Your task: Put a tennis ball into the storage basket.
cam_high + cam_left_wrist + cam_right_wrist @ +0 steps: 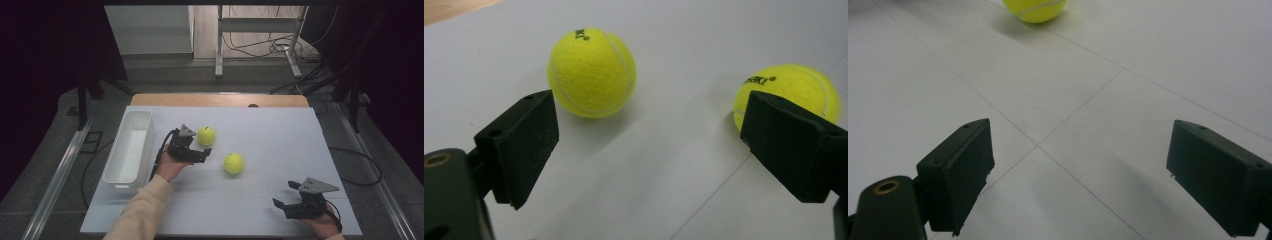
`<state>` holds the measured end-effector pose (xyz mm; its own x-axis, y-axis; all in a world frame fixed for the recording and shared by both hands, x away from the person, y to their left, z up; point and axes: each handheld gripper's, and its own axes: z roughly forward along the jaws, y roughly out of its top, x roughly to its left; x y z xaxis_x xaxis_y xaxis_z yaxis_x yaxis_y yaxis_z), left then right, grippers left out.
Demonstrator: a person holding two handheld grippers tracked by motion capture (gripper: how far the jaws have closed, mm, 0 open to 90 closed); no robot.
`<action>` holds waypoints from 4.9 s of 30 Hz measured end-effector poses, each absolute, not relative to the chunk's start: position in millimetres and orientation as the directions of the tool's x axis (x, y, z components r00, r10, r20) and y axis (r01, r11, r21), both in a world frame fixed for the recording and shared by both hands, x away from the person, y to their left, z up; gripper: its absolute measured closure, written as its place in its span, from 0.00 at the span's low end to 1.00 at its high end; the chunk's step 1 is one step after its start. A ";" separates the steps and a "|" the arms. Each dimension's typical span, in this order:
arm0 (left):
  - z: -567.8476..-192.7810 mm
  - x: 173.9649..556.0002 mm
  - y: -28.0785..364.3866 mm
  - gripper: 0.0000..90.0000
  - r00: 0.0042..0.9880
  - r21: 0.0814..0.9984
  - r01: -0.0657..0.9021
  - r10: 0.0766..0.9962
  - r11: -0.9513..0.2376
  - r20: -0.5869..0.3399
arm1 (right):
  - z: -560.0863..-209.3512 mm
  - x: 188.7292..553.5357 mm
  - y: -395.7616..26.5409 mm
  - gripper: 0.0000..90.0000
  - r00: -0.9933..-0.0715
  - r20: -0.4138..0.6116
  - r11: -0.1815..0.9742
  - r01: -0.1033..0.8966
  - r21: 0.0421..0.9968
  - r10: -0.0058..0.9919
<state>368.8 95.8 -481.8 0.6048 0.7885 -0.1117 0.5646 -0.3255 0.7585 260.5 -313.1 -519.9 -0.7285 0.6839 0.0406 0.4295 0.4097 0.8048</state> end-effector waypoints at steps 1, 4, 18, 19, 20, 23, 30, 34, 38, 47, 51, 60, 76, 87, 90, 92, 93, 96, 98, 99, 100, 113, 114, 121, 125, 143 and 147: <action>-481.8 368.8 95.8 0.11 0.605 0.758 0.565 0.788 -0.326 -0.112 | -520.0 260.5 -313.0 0.14 -0.729 0.040 0.411 0.430 0.804 0.684; -481.5 372.0 95.6 0.11 0.602 0.758 0.566 0.791 -0.325 -0.110 | -520.3 260.6 -312.7 0.14 -0.730 0.039 0.413 0.430 0.803 0.683; -488.2 383.3 95.0 0.11 0.589 0.746 0.585 0.799 -0.319 -0.120 | -520.3 260.5 -312.8 0.14 -0.729 0.034 0.420 0.431 0.799 0.684; -488.8 384.3 94.7 0.11 0.589 0.745 0.586 0.799 -0.320 -0.119 | -520.3 260.5 -312.8 0.14 -0.729 0.033 0.420 0.430 0.799 0.684; -489.2 385.3 94.4 0.11 0.591 0.745 0.585 0.798 -0.321 -0.120 | -520.2 260.5 -312.9 0.14 -0.728 0.034 0.419 0.431 0.799 0.685; -489.3 388.6 92.7 0.11 0.590 0.744 0.586 0.799 -0.323 -0.118 | -520.3 260.6 -313.1 0.14 -0.727 0.034 0.418 0.432 0.799 0.686; -489.5 397.3 88.4 0.11 0.584 0.736 0.597 0.802 -0.319 -0.126 | -520.4 260.6 -313.1 0.14 -0.728 0.034 0.420 0.432 0.798 0.685; -491.0 400.8 86.7 0.11 0.580 0.732 0.602 0.805 -0.319 -0.127 | -520.6 260.8 -313.2 0.14 -0.728 0.035 0.420 0.433 0.798 0.684; -494.3 406.9 83.8 0.11 0.575 0.723 0.610 0.809 -0.324 -0.123 | -520.7 260.7 -313.2 0.14 -0.728 0.035 0.420 0.433 0.797 0.684; -501.2 419.5 78.5 0.11 0.566 0.718 0.624 0.812 -0.308 -0.143 | -520.8 260.8 -313.3 0.14 -0.729 0.036 0.421 0.433 0.797 0.684; -504.4 424.1 77.4 0.11 0.557 0.713 0.632 0.818 -0.304 -0.144 | -520.1 260.4 -313.3 0.14 -0.728 0.030 0.420 0.428 0.800 0.685; -509.6 435.4 76.6 0.11 0.536 0.704 0.650 0.830 -0.287 -0.157 | -520.8 260.9 -313.3 0.14 -0.729 0.032 0.423 0.431 0.797 0.684; -515.3 446.1 72.5 0.11 0.525 0.686 0.667 0.837 -0.292 -0.154 | -521.9 261.7 -313.7 0.14 -0.728 0.033 0.426 0.436 0.793 0.685; -515.2 446.4 71.0 0.28 0.535 0.689 0.656 0.834 -0.308 -0.137 | -522.0 261.7 -313.9 0.14 -0.728 0.031 0.427 0.435 0.793 0.685; -514.9 446.2 71.0 0.29 0.535 0.688 0.657 0.834 -0.308 -0.136 | -522.0 261.7 -313.9 0.14 -0.728 0.031 0.428 0.436 0.792 0.684; -514.6 445.7 70.3 0.29 0.535 0.689 0.654 0.835 -0.312 -0.130 | -522.0 261.7 -313.8 0.14 -0.728 0.030 0.428 0.436 0.792 0.685; -514.4 445.4 69.9 0.30 0.534 0.688 0.655 0.836 -0.313 -0.128 | -522.0 261.7 -313.8 0.14 -0.728 0.030 0.428 0.436 0.792 0.685; -513.6 444.8 69.8 0.30 0.533 0.686 0.657 0.836 -0.313 -0.129 | -521.9 261.7 -313.9 0.14 -0.726 0.025 0.432 0.436 0.789 0.687; -513.0 444.4 70.3 0.30 0.534 0.685 0.659 0.834 -0.309 -0.137 | -522.1 261.7 -313.8 0.14 -0.729 0.031 0.426 0.434 0.794 0.684; -512.5 444.1 70.7 0.30 0.535 0.687 0.659 0.833 -0.307 -0.140 | -522.1 261.7 -313.8 0.14 -0.729 0.032 0.425 0.434 0.795 0.684; -512.1 443.9 71.0 0.30 0.536 0.688 0.658 0.833 -0.307 -0.141 | -521.7 261.6 -314.0 0.14 -0.728 0.031 0.426 0.434 0.794 0.685; -499.9 435.9 72.9 0.30 0.558 0.711 0.632 0.818 -0.309 -0.140 | -521.7 261.7 -314.3 0.14 -0.729 0.032 0.424 0.433 0.795 0.684; -499.1 435.2 73.2 0.30 0.560 0.712 0.630 0.817 -0.310 -0.140 | -521.6 261.6 -314.2 0.14 -0.728 0.031 0.424 0.433 0.796 0.684; -492.8 429.5 74.5 0.30 0.576 0.726 0.610 0.807 -0.317 -0.131 | -521.7 261.7 -314.0 0.14 -0.727 0.031 0.423 0.432 0.796 0.685; -490.5 426.6 75.0 0.30 0.582 0.733 0.602 0.802 -0.317 -0.131 | -521.7 261.6 -314.0 0.14 -0.727 0.033 0.420 0.433 0.797 0.686; -474.4 410.2 79.3 0.30 0.617 0.770 0.557 0.776 -0.312 -0.131 | -521.4 261.6 -313.9 0.14 -0.726 0.037 0.415 0.433 0.800 0.687; -469.9 406.9 79.5 0.30 0.625 0.779 0.546 0.769 -0.307 -0.136 | -521.4 261.6 -313.7 0.14 -0.725 0.035 0.417 0.433 0.799 0.687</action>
